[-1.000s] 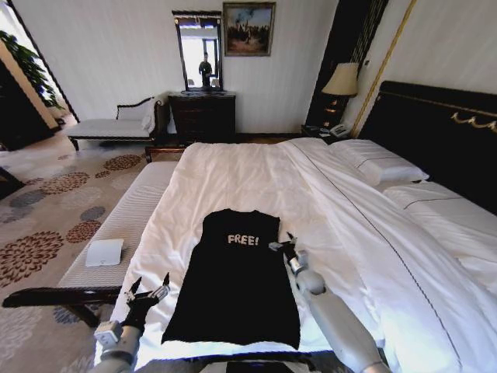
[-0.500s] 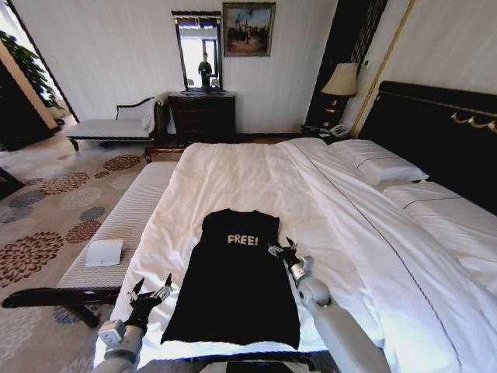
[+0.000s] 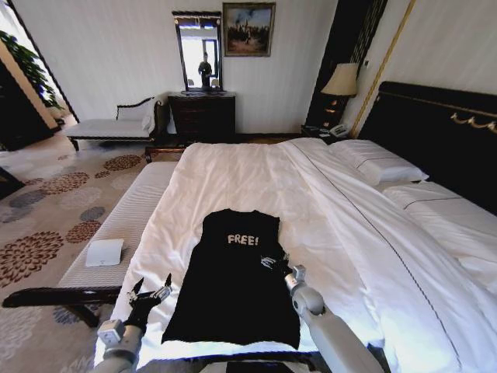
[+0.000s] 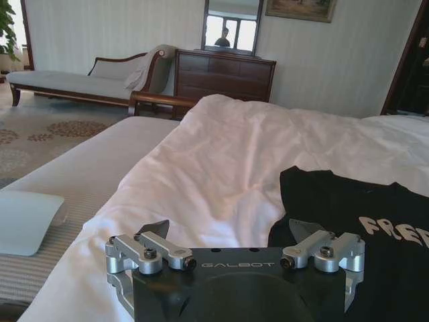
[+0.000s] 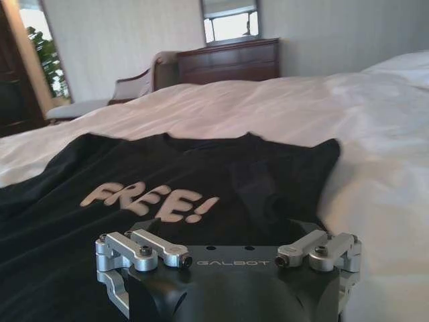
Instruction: Fold the clothes on the bed.
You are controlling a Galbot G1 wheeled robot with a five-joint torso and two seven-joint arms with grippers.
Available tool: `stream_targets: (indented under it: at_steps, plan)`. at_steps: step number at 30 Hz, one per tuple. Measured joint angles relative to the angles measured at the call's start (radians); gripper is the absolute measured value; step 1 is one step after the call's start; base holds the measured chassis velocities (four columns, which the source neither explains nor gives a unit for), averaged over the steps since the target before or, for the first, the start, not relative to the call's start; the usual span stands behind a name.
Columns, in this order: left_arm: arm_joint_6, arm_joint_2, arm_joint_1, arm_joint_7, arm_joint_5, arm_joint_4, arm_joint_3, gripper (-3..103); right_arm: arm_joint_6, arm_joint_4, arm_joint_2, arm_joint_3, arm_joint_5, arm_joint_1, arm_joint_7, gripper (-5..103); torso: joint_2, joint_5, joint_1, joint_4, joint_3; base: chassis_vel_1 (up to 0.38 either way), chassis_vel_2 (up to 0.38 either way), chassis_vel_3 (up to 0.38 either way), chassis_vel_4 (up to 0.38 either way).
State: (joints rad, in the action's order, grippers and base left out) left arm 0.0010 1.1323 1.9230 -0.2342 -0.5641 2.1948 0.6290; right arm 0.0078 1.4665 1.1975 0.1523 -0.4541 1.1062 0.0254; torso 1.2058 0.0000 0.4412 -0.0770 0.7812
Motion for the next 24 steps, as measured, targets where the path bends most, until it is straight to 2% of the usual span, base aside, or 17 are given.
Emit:
stream_targets:
  at_steps: [12, 18, 24]
  plan:
    - [-0.002, 0.001, 0.006, 0.004, -0.003, 0.001, 0.009, 100, 0.007, 0.017, -0.05, -0.13, -0.031, -0.045, 0.024, 100, 0.0, 0.0, 0.0, 0.0, 0.0, 0.0, 0.0, 0.0, 0.0]
    - [-0.003, 0.003, 0.003, 0.005, -0.004, -0.007, 0.01, 100, 0.009, 0.055, -0.035, -0.091, -0.07, -0.039, 0.023, 100, 0.0, 0.0001, 0.0, -0.0001, 0.0, 0.0, 0.0, 0.0, 0.0]
    - [-0.003, 0.003, 0.0, 0.005, -0.003, -0.012, 0.004, 100, 0.009, -0.031, -0.01, -0.063, -0.101, -0.1, 0.011, 100, 0.0, 0.0, 0.0, -0.0002, 0.0, 0.0, 0.0, 0.0, 0.0]
